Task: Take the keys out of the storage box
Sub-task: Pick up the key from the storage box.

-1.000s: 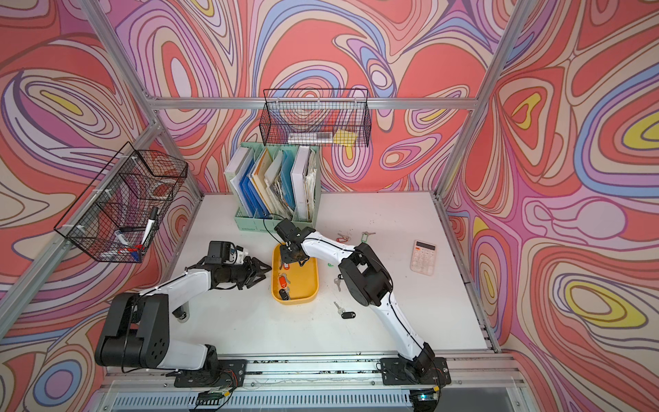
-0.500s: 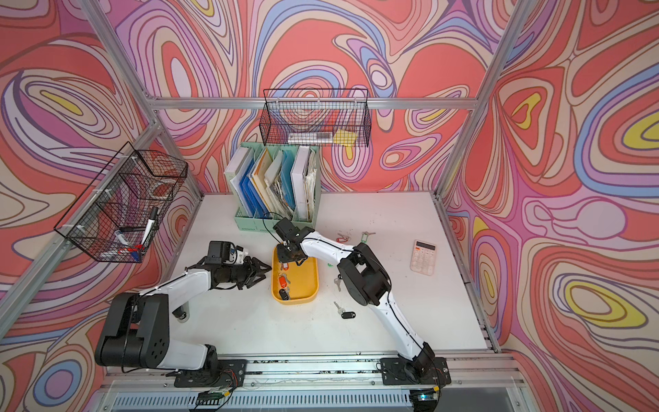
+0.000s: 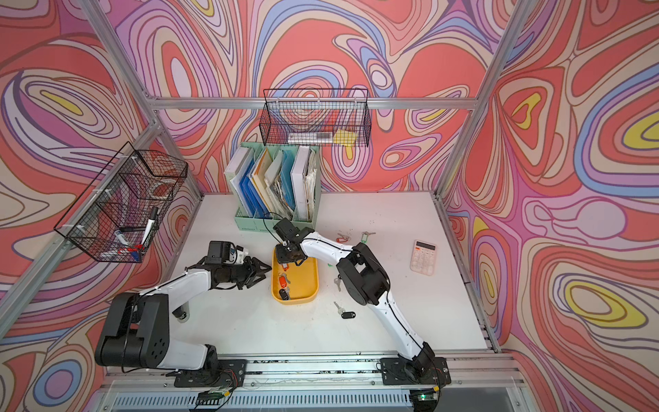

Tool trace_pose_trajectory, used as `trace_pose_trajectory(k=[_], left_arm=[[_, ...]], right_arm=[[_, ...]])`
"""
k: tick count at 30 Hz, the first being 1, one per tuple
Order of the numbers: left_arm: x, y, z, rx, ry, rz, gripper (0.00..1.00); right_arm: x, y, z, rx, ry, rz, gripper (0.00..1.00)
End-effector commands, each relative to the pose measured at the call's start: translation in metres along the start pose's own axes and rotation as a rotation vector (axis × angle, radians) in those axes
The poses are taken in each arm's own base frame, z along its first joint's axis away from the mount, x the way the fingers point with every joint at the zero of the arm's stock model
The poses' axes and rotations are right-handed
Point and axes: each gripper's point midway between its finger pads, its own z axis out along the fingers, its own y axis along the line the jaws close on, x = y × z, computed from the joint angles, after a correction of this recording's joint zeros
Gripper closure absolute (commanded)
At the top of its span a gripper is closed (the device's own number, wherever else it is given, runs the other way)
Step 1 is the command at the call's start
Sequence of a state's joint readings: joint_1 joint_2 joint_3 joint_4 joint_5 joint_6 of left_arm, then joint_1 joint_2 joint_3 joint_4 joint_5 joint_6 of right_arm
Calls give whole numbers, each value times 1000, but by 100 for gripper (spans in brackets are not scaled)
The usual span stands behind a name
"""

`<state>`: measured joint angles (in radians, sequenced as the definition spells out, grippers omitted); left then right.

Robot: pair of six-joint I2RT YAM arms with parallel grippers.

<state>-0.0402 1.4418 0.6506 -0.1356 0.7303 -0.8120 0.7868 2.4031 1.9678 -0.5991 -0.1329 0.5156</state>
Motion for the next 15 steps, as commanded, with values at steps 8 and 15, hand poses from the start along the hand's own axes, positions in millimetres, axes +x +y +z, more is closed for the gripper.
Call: trace_pose_trajectory(k=[8, 15], left_arm=[[-3, -5, -5, 1, -13, 23, 51], [-4, -9, -7, 4, -21, 28, 51]], right_arm=[[-13, 8, -34, 6, -52, -25, 100], [-22, 12, -79, 17, -117, -54, 100]])
